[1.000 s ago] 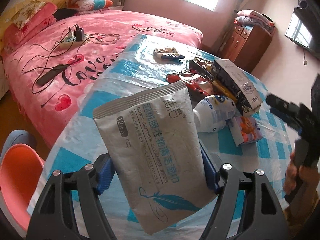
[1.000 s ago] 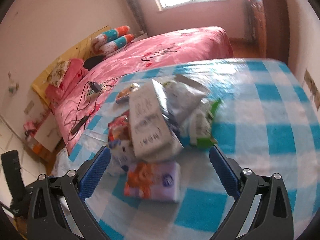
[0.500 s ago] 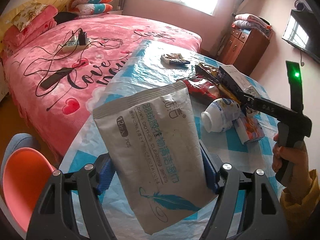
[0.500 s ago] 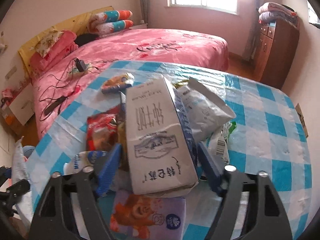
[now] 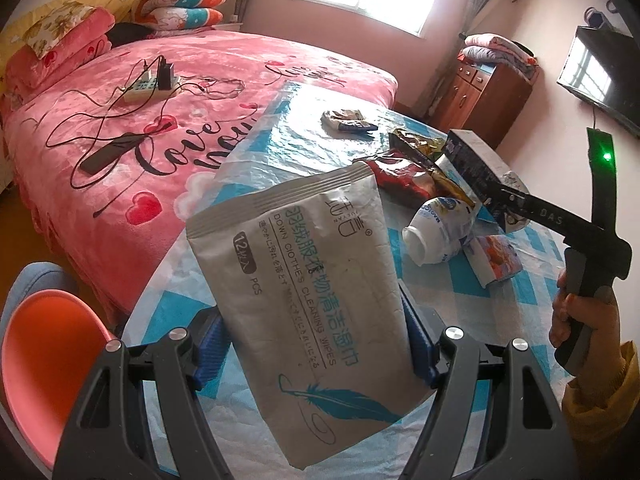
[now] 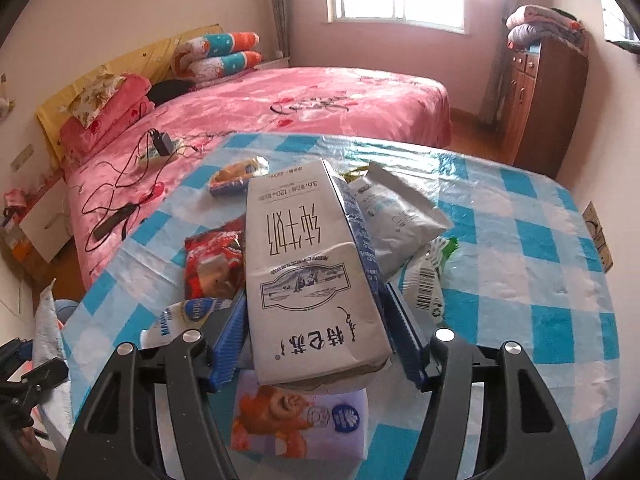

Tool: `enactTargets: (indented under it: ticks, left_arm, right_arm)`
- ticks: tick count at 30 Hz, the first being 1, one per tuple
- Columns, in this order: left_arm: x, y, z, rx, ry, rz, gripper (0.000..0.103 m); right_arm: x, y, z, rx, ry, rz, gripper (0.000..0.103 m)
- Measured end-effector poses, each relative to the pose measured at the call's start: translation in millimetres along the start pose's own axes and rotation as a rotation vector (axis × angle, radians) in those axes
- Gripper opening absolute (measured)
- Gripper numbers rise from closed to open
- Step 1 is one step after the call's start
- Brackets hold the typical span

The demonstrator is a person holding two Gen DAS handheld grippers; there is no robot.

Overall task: Collect trash
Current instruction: 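Grasp a white milk carton with the right tool while the left tool holds the wipes, then carry the wipes in the left tool while the right tool carries the carton to the orange bucket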

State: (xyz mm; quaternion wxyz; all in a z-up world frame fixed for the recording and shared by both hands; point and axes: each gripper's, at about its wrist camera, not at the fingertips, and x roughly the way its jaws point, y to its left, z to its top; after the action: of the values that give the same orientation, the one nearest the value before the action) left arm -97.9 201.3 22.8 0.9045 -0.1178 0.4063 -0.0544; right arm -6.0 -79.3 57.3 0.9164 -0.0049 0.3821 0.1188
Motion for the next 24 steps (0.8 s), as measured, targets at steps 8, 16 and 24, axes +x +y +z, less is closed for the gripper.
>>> enactTargets:
  ticks: [8,16,24]
  left_arm:
    - [-16.6,8.6,-1.5,-0.006,-0.033,-0.009,0.074]
    - [-43.5,37.1,-3.1,-0.047,-0.080,0.035,0.074]
    - [-73.1,94.9,-17.9,-0.124,-0.104,0.150,0.074]
  right_arm:
    - [-38.3,16.8,-1.0,0.038,-0.040,0.078,0.065]
    - [-62.1,75.0,-1.2,0.052,-0.017,0.317,0.065]
    - [-62.1,181.9,-8.6,-0.043,0.103,0.578,0.065]
